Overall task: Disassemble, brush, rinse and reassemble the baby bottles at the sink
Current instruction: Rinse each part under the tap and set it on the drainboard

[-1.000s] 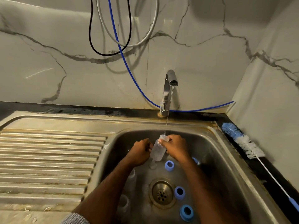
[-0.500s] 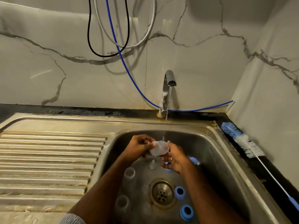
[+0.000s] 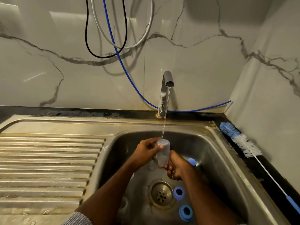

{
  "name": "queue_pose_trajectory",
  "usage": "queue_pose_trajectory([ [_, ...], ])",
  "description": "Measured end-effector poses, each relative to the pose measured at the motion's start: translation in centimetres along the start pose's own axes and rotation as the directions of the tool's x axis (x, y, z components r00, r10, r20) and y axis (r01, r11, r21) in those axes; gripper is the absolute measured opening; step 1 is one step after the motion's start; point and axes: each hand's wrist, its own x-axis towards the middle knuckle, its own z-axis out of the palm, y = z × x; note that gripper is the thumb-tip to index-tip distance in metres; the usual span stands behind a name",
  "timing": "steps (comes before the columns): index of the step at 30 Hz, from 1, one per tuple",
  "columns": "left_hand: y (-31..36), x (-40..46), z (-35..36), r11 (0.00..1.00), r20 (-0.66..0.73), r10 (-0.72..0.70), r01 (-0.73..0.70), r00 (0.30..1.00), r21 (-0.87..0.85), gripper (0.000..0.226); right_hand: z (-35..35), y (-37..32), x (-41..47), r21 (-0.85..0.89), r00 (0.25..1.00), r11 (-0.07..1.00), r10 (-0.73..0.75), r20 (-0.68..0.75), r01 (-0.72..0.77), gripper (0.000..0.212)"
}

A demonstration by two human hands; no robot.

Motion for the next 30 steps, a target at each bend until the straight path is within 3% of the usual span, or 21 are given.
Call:
queue_pose_trajectory([
  [6,-0.5,0.7,1.1,0.999,-0.064,-0.016,0.019,0.998,0.039,0.044,-0.2,-0.2,-0.3,-0.135,0.995,0.988,0.068,-0.067,-0.076,0.068],
  [12,-1.1,1.1,0.5,0.993,-0.207,-0.1,0.111,0.973,0.04,0.025,-0.3,-0.5,-0.2,-0.15,0.995,0.988,0.027,-0.096,-0.041,0.062],
  [15,-1.3,1.1,0.1,0.983,-0.28,-0.181,0.168,0.943,-0.07,0.021,-0.1,-0.9,-0.2,-0.102,0.991,0.993,-0.066,-0.12,0.053,0.059],
  [20,-1.2,1.3,-0.7,0.917,-0.262,-0.324,0.233,0.909,-0.325,0.023,0.2,-1.3,0.7,-0.082,0.946,0.96,-0.279,-0.166,0.269,0.05],
  [24,-0.5,1.1,-1.2,0.824,-0.14,-0.383,0.269,0.913,-0.5,0.024,0.6,-1.8,1.3,-0.093,0.864,0.886,-0.464,-0.196,0.454,0.038],
  [27,-0.3,0.8,-1.2,0.821,-0.048,-0.384,0.317,0.922,-0.475,0.036,0.8,-2.1,1.2,-0.097,0.805,0.833,-0.551,-0.221,0.544,0.032],
  [30,-0.5,0.8,-1.2,0.85,-0.057,-0.427,0.38,0.902,-0.365,0.047,1.1,-2.5,0.6,-0.104,0.707,0.75,-0.654,-0.271,0.654,0.03],
])
